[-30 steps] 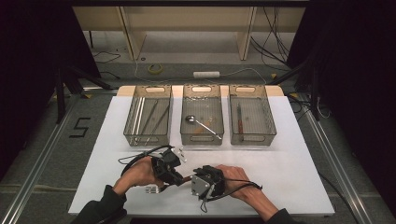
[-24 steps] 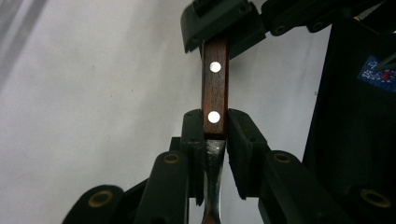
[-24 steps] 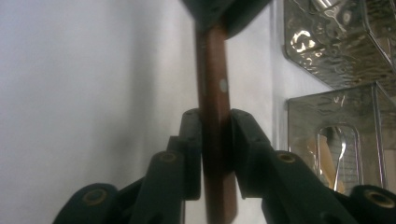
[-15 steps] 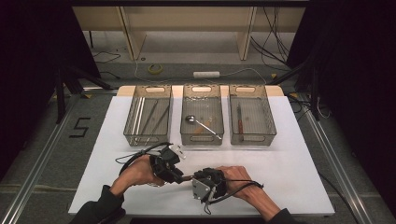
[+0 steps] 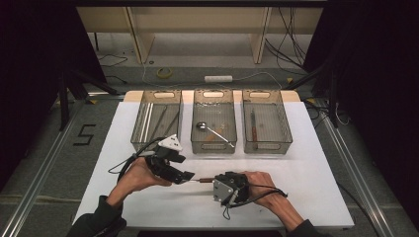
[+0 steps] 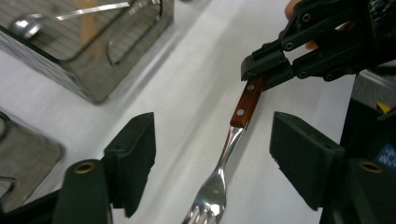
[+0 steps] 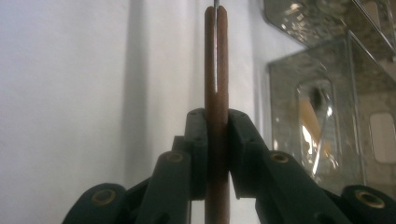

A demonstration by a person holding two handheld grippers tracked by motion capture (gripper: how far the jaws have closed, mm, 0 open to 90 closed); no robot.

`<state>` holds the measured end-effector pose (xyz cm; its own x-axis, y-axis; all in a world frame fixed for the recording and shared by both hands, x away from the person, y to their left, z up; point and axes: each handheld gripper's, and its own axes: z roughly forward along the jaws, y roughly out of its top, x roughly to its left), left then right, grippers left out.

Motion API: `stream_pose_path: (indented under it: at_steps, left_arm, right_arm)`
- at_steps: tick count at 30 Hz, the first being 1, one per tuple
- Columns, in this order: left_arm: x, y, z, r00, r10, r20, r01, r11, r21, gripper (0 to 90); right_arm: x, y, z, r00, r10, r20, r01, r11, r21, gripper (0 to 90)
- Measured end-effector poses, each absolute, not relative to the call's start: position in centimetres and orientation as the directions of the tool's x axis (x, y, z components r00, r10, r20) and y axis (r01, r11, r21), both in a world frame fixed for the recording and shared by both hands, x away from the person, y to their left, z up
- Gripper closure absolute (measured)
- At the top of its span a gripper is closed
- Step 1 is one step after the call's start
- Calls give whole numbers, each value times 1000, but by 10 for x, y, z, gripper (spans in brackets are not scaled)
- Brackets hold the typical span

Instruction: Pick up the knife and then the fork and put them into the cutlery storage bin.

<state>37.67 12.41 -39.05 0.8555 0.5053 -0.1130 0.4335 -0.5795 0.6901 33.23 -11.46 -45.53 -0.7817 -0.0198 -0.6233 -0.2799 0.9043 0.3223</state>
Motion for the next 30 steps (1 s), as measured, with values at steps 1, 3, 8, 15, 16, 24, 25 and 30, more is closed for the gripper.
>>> stream_pose_path:
  at_steps: [1,3,8,15,16,24,25,30]
  left_arm:
    - [377,125,-389,853,511,-108,430,-569,701,286]
    - [376,125,-388,846,525,-96,418,-542,729,271]
    - [374,130,-387,823,565,-62,391,-485,782,244]
    - [373,139,-386,788,612,-67,386,-405,829,208]
    - [372,140,-387,783,618,-62,381,-399,834,204]
    - [367,150,-392,769,638,-42,330,-340,881,201]
    - [366,151,-393,766,641,-48,329,-327,886,201]
    - [362,159,-400,743,667,-45,313,-288,905,201]
  right_arm:
    - [333,-117,-455,-785,-3,-620,-263,907,329,801]
    - [336,-121,-453,-780,-2,-626,-264,908,325,805]
    - [342,-130,-449,-780,48,-624,-227,908,353,809]
    - [353,-148,-447,-784,141,-605,-133,913,385,810]
    - [355,-150,-446,-780,161,-605,-120,910,397,809]
    - [363,-166,-442,-776,243,-582,-35,905,424,809]
    - [363,-168,-441,-776,244,-581,-35,904,427,809]
    - [367,-175,-436,-769,293,-568,-2,888,460,809]
